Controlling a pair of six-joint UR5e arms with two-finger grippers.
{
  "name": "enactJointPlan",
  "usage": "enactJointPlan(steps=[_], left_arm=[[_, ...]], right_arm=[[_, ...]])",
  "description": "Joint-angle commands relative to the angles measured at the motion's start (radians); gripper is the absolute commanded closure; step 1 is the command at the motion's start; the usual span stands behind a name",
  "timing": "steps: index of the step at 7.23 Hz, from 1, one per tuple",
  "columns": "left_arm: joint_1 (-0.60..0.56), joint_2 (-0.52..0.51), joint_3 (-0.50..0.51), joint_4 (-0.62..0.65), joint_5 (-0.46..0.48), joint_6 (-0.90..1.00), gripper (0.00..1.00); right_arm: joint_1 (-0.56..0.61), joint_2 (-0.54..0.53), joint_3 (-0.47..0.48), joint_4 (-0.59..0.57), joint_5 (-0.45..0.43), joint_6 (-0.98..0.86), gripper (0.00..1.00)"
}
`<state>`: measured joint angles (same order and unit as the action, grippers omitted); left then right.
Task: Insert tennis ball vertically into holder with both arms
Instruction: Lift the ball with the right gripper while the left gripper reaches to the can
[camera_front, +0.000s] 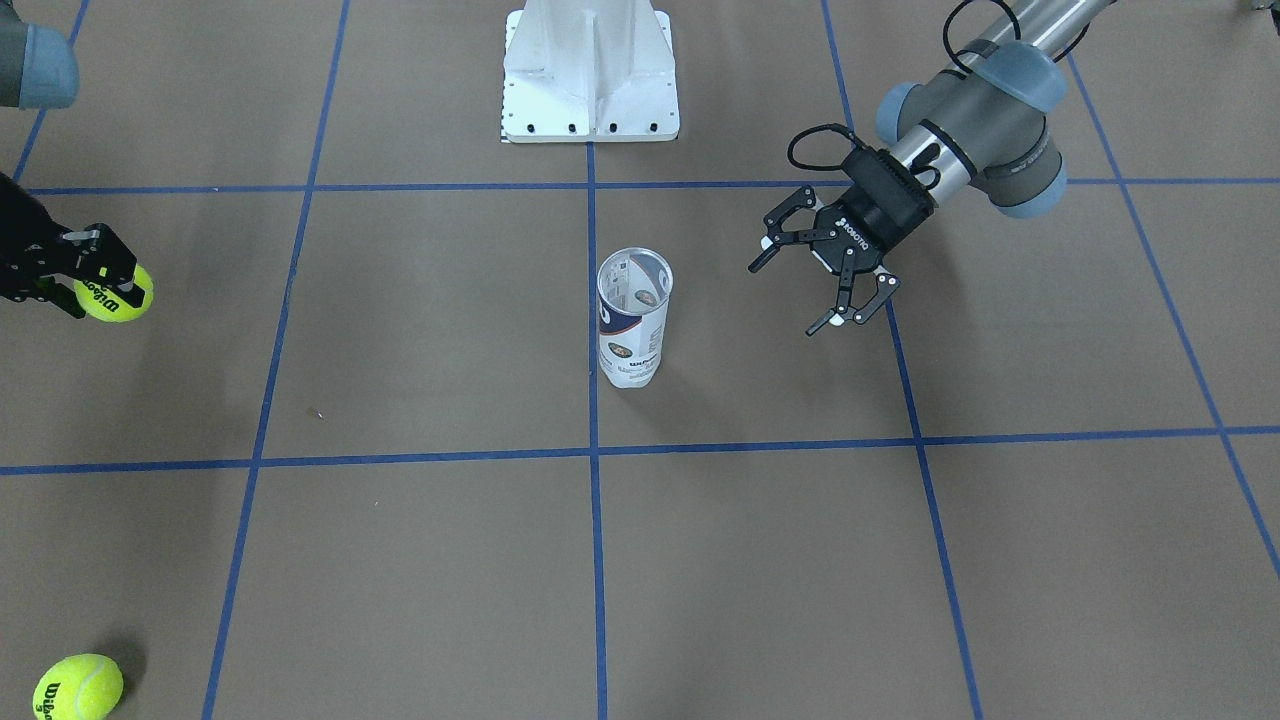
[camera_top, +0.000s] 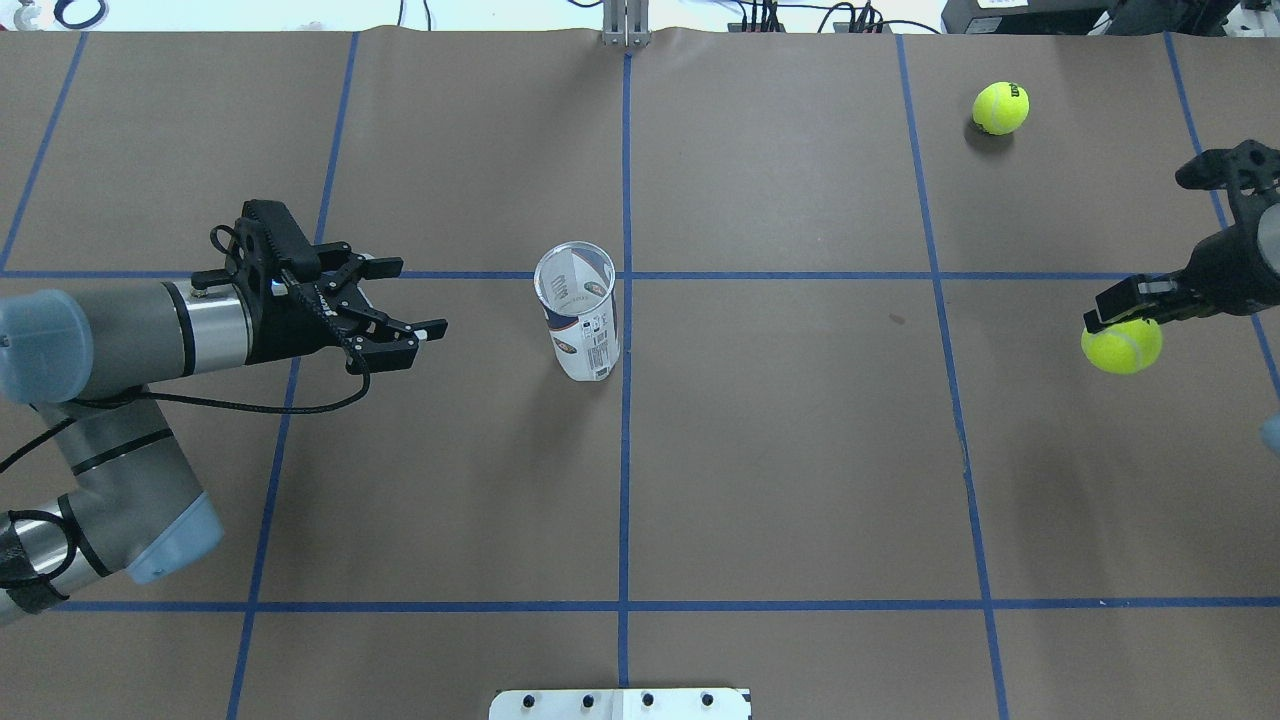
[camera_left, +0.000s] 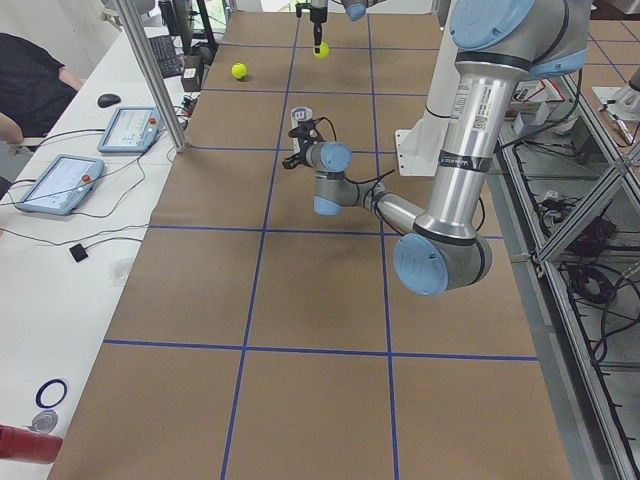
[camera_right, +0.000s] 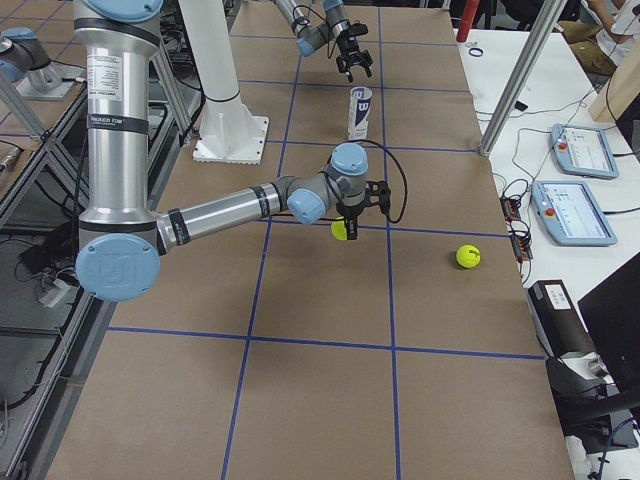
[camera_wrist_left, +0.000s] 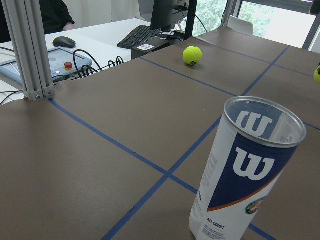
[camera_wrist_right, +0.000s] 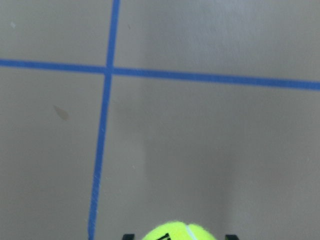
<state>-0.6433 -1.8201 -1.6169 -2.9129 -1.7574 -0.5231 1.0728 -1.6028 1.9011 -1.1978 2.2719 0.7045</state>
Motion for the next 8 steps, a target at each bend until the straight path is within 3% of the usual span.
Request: enactJointPlan(steps=[1, 8], left_arm=[[0.008, -0.005, 0.022, 0.007, -0.001, 0.000, 0.01], [0.114, -0.102, 0.109, 0.018, 0.007, 0.050, 0.02]], right_arm=[[0.044, 0.052, 0.025, 0.001, -0.002, 0.003, 1.00], [0.095, 0.199, 0.061, 0.001, -0.011, 0.009, 1.00]])
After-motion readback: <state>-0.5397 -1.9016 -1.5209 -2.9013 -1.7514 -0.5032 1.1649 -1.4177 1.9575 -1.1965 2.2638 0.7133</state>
